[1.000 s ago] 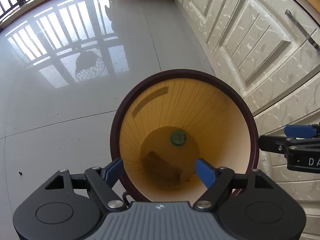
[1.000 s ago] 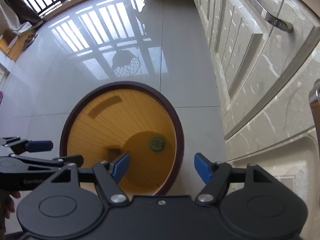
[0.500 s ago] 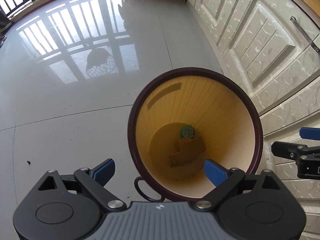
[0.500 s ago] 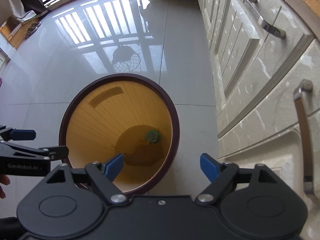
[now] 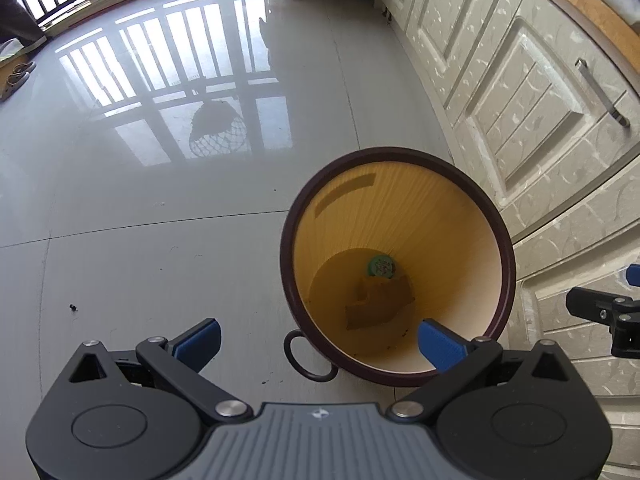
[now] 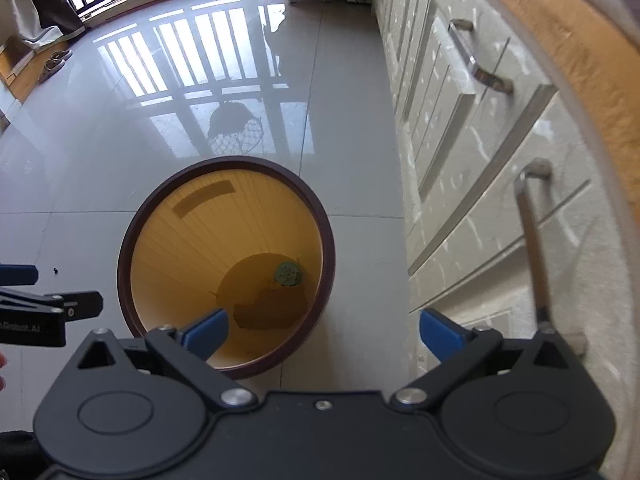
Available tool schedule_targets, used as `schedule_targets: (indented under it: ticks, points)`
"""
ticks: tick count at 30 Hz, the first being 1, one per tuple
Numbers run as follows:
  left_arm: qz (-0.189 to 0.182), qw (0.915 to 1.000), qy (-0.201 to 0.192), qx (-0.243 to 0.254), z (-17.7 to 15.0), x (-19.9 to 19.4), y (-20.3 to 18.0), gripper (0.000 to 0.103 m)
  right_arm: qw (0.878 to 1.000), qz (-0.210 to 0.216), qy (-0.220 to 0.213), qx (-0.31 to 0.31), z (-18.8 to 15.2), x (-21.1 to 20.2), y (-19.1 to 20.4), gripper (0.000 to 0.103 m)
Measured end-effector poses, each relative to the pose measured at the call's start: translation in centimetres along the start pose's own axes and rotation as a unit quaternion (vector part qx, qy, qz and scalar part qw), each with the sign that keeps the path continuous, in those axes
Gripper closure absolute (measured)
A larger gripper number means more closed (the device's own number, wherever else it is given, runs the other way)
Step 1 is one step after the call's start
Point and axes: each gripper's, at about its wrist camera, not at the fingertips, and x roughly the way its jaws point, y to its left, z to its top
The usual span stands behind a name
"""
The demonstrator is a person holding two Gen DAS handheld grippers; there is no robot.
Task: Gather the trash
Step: 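Move both open tools back up toward the bench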
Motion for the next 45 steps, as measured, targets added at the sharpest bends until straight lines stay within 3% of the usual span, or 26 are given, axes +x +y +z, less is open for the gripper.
schedule_targets:
  ticks: [12,22,33,45]
  points:
    - [0.012,0.9993,-0.033,-0.009,-1.4,-6.1,0.4,0.000,0.999,-0.014,-0.026,-0.029,-0.7,-5.4,0.9,0.000]
    - [0.013,0.9955,-0.093,-0.011,-3.4,-12.5,-0.2,0.000,0.996,-0.008,-0.079,-0.028,-1.2,-11.7,1.2,0.000]
    - [0.002,0.9862,-0.165,-0.011,-5.2,-19.2,-1.5,0.000,0.987,-0.014,-0.159,-0.035,-3.0,-19.1,1.0,0.000]
    - [-0.023,0.9708,-0.237,0.027,-6.7,-23.9,-6.3,0.000,0.971,-0.029,-0.238,-0.008,-5.8,-24.8,-2.0,0.000]
